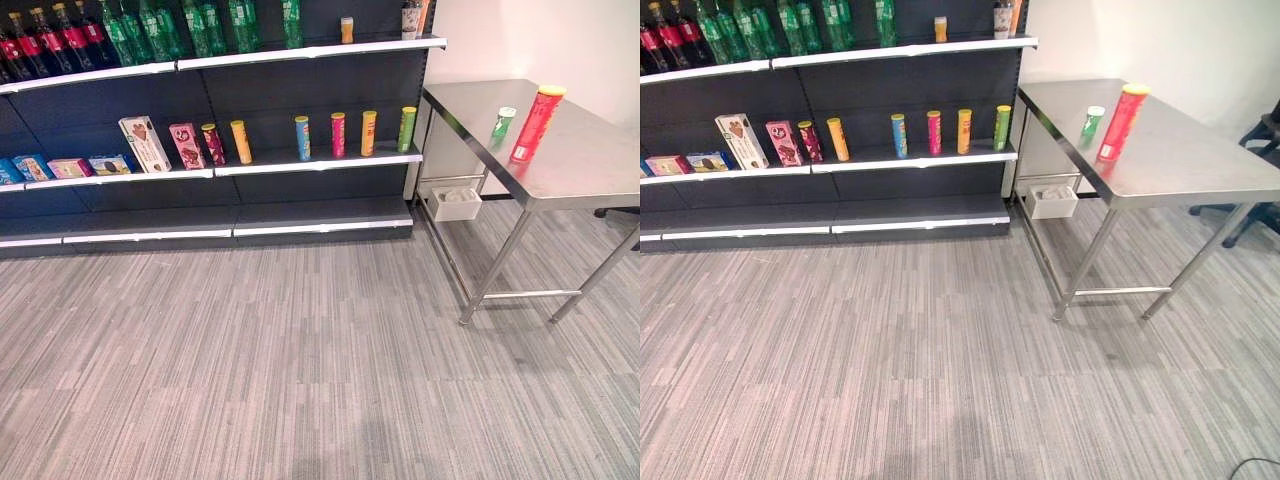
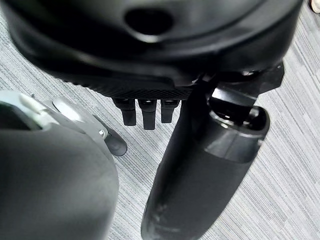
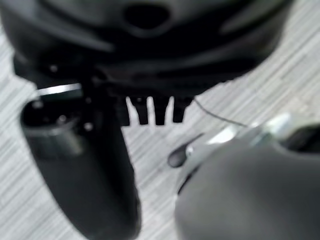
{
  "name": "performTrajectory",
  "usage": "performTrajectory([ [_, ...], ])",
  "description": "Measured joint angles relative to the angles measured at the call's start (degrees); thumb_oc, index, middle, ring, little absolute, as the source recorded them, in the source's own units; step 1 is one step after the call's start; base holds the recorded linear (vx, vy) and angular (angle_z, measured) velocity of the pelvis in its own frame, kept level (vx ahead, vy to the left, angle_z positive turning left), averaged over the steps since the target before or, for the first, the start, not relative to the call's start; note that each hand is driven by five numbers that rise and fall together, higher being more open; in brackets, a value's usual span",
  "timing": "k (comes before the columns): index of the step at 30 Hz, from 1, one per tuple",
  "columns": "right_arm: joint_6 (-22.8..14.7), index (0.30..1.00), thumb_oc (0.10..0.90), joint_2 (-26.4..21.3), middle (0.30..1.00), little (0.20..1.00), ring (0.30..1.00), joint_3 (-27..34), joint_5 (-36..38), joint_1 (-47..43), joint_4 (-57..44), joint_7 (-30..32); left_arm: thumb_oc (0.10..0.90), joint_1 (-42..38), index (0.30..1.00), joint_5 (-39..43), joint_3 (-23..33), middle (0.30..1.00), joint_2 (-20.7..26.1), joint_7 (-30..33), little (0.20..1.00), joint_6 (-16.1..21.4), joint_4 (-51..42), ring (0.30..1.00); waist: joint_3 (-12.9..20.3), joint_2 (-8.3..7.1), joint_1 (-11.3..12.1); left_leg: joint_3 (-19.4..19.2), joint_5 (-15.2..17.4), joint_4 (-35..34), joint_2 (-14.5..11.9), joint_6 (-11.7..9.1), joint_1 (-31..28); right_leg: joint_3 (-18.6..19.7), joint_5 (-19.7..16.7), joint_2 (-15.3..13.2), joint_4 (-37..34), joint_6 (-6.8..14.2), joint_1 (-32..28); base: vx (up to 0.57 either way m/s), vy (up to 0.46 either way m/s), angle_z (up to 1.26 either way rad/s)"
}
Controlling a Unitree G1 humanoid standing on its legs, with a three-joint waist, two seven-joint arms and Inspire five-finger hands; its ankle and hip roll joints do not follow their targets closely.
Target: Put the goods on the table back onto the shelves and tidy them up.
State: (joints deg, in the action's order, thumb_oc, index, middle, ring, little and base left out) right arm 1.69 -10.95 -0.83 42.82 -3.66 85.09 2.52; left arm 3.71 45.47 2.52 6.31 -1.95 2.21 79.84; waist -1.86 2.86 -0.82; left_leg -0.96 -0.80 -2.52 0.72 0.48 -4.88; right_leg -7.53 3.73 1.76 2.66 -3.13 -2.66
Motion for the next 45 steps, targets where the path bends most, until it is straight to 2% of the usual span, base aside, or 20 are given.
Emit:
performTrajectory([
  [14,-0.05,0.9,0.8,-0.21,0.9,0.9,0.9,-0.12,-3.77,1.0,-0.35,-1.12,0.8,0.14,0.9,-2.97,0.09,0.9,0.45,-0.1,0.9,-0.02,0.41,0.9,-0.05,-0.26,0.0,-0.03,0.0,-0.84,0.17,0.0,-0.88,0.08,-1.94,0.16,-4.01,0.26,-2.63,0.01,-0.003,0.0],
  [27,0.0,0.9,0.8,-0.15,0.9,0.9,0.9,-2.4,-6.05,1.15,-0.46,-1.19,0.8,0.09,0.9,-5.08,0.11,0.9,1.07,-0.12,0.9,-0.01,0.5,0.9,-0.05,-1.11,0.02,-0.08,0.0,-1.19,0.25,0.0,-1.0,0.21,-3.54,0.35,-7.15,0.17,-3.91,0.02,-0.005,0.0],
  [30,0.05,0.9,0.8,0.06,0.9,0.9,0.9,-3.35,-6.47,0.75,-0.48,-1.22,0.8,-0.03,0.9,-5.06,0.08,0.9,1.41,-0.1,0.9,-0.02,0.55,0.9,-0.03,-1.7,0.08,-0.07,-0.09,-0.53,0.19,-0.14,-0.23,0.3,-3.74,0.49,-7.62,0.16,-3.72,-0.09,-0.036,0.0],
  [31,0.05,0.9,0.8,0.35,0.9,0.9,0.9,-3.59,-6.49,0.11,-0.44,-1.26,0.8,-0.38,0.9,-5.05,0.05,0.9,1.77,-0.06,0.9,0.0,0.62,0.9,-0.52,-2.29,0.16,-0.11,0.16,1.61,0.33,-0.58,1.18,0.33,-3.47,0.33,-7.46,0.49,-3.15,-0.22,-0.072,0.1],
  [32,-0.04,0.9,0.8,0.83,0.9,0.9,0.9,-3.68,-6.49,-0.98,-0.35,-1.37,0.8,-1.76,0.9,-4.98,0.16,0.9,1.93,-0.08,0.9,0.16,0.96,0.9,-1.49,-2.97,0.13,-0.12,1.45,8.23,0.56,-2.47,5.58,-0.05,-3.17,0.04,-6.09,0.02,-1.41,-0.17,-0.067,0.15],
  [33,-0.1,0.9,0.8,1.33,0.9,0.9,0.9,-3.66,-6.49,-2.36,-0.34,-1.77,0.8,-3.84,0.9,-4.9,0.44,0.9,2.67,-0.08,0.9,0.47,0.95,0.9,-3.33,-4.44,0.41,-0.21,1.65,17.08,1.08,-3.41,11.33,0.02,-2.37,-0.95,-3.48,-0.88,1.01,-0.06,-0.046,0.21],
  [34,-0.08,0.9,0.8,1.63,0.9,0.9,0.9,-3.54,-6.48,-5.02,-0.02,-1.8,0.8,-6.49,0.9,-4.52,0.44,0.9,3.26,0.19,0.9,0.59,1.01,0.9,-6.15,-5.86,1.44,-0.18,-0.16,27.86,1.32,-6.29,17.97,-0.05,-1.93,-1.69,-2.05,-1.68,2.13,0.14,0.03,0.08],
  [35,0.06,0.9,0.8,1.18,0.9,0.9,0.9,-3.52,-6.48,-6.78,0.75,-1.55,0.8,-8.73,0.9,-2.21,0.91,0.9,3.6,0.21,0.9,0.75,0.55,0.9,-8.45,-6.09,2.62,0.22,-1.57,37.46,0.61,-8.62,24.27,-0.07,-2.62,-1.76,-2.44,-2.59,1.37,0.26,0.095,0.08],
  [36,0.09,0.9,0.8,0.88,0.9,0.9,0.9,-3.52,-6.48,-7.51,1.91,-1.5,0.8,-8.97,0.9,-0.88,1.59,0.9,3.34,0.33,0.9,0.75,0.59,0.9,-8.76,-5.84,2.96,0.01,-1.08,36.66,-0.65,-7.7,25.56,-0.21,-2.68,-1.21,-4.16,-2.65,0.29,0.36,0.161,-0.01],
  [37,0.18,0.9,0.8,0.67,0.9,0.9,0.9,-3.53,-6.49,-7.81,2.26,-1.15,0.8,-8.87,0.9,-0.45,2.32,0.9,3.18,0.39,0.9,0.98,0.59,0.9,-8.83,-5.98,3.24,-0.31,-0.8,30.41,-2.23,-6.95,25.18,-0.11,-2.57,-0.83,-5.3,-2.47,-0.41,0.31,0.177,-0.02],
  [39,0.03,0.9,0.8,0.23,0.9,0.9,0.9,-3.52,-6.48,-8.1,2.1,-0.97,0.8,-8.49,0.9,-0.39,2.39,0.9,3.18,0.46,0.9,1.27,0.87,0.9,-8.78,-5.09,3.37,0.26,-1.51,15.79,-5.82,-6.93,23.56,0.06,-2.63,0.19,-6.89,-2.3,-1.44,0.21,0.136,-0.16],
  [41,-0.08,0.9,0.8,-0.33,0.9,0.9,0.9,-3.67,-6.47,-7.78,1.16,-0.91,0.8,-8.24,0.9,1.01,2.44,0.9,3.03,0.63,0.9,1.28,1.41,0.9,-8.91,-3.56,3.31,1.96,-3.55,4.9,-9.15,-9.51,22.09,0.16,-3.12,1.17,-7.12,-2.52,-2.65,0.31,0.197,-0.05],
  [42,0.12,0.9,0.8,-0.51,0.9,0.9,0.9,-3.69,-6.47,-7.43,1.22,-0.75,0.8,-8.29,0.9,1.73,2.28,0.9,2.97,0.69,0.9,1.24,1.89,0.9,-8.68,-3.24,3.18,2.36,-4.35,2.38,-9.9,-10.49,22.0,0.21,-3.15,1.35,-7.69,-2.47,-3.36,0.4,0.262,0.08],
  [43,0.19,0.9,0.8,-0.7,0.9,0.9,0.9,-3.77,-6.47,-7.45,2.03,-0.39,0.8,-8.64,0.9,1.93,2.42,0.9,2.57,0.79,0.9,1.28,2.49,0.9,-8.39,-2.56,3.42,4.3,-4.83,-3.26,-10.83,-11.33,22.03,1.22,-3.14,1.93,-7.84,-2.13,-3.5,0.49,0.342,-0.01],
  [45,0.19,0.9,0.8,-0.85,0.9,0.9,0.9,-3.45,-6.45,-7.78,2.38,0.44,0.8,-9.44,0.9,4.22,2.87,0.9,1.59,1.58,0.9,1.29,2.58,0.9,-9.29,-2.09,5.56,4.7,-5.26,-3.14,-11.51,-11.25,23.07,3.59,-2.32,1.75,-7.93,-0.87,-4.37,0.52,0.377,-0.41],
])
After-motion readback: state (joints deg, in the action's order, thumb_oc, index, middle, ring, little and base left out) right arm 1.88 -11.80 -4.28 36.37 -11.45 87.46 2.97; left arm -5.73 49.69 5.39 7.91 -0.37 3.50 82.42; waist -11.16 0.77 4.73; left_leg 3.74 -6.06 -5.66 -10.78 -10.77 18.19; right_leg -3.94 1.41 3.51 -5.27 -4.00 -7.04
